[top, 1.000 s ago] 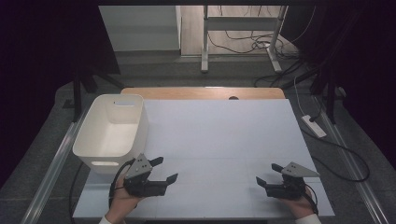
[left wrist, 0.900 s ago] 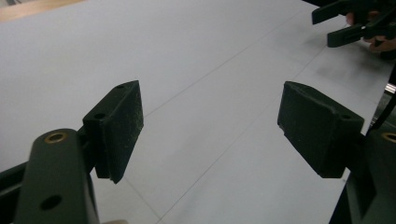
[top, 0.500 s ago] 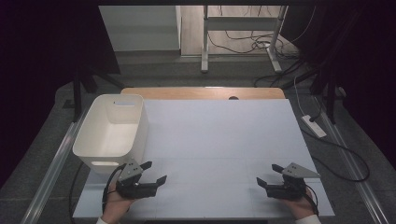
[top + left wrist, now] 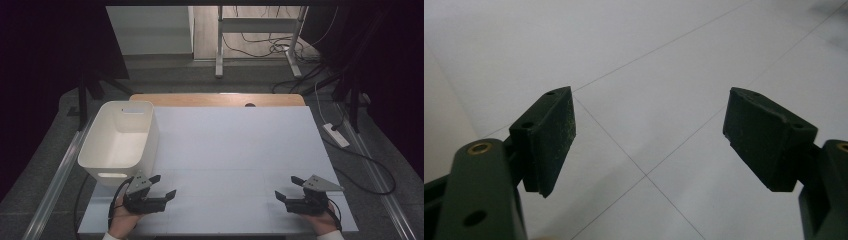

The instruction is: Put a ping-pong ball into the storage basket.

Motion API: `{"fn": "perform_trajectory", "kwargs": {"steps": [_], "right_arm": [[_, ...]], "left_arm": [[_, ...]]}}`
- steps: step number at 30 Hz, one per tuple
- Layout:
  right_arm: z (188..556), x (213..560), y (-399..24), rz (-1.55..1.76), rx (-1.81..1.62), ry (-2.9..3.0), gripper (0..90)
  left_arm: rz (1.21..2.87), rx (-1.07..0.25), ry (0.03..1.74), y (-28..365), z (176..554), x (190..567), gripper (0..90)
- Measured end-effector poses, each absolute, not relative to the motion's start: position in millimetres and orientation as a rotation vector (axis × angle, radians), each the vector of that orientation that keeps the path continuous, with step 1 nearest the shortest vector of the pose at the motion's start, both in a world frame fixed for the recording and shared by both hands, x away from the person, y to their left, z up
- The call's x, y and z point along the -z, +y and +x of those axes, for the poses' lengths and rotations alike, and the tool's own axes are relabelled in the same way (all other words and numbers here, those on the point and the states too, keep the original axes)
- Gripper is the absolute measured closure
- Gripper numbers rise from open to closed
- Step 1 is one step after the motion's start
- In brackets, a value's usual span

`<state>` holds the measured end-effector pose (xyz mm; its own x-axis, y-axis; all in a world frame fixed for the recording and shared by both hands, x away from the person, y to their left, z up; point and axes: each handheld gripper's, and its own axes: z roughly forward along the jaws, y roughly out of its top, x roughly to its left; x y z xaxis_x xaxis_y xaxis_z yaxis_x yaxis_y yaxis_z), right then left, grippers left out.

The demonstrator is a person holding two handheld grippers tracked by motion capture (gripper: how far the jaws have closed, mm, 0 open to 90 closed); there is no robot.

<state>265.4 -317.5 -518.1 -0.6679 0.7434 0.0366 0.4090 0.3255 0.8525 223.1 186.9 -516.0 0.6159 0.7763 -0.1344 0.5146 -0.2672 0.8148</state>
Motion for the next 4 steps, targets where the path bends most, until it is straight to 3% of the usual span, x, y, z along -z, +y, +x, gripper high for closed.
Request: {"fn": "perform_trajectory", "kwargs": {"steps": [4], "right_arm": [[265.0, 518.0, -318.3, 1.024, -1.279, 2.236, 15.5]], "left_arm": [[1.937, -0.374, 1.023, 187.4, 224.2, 515.5, 21.9]]}}
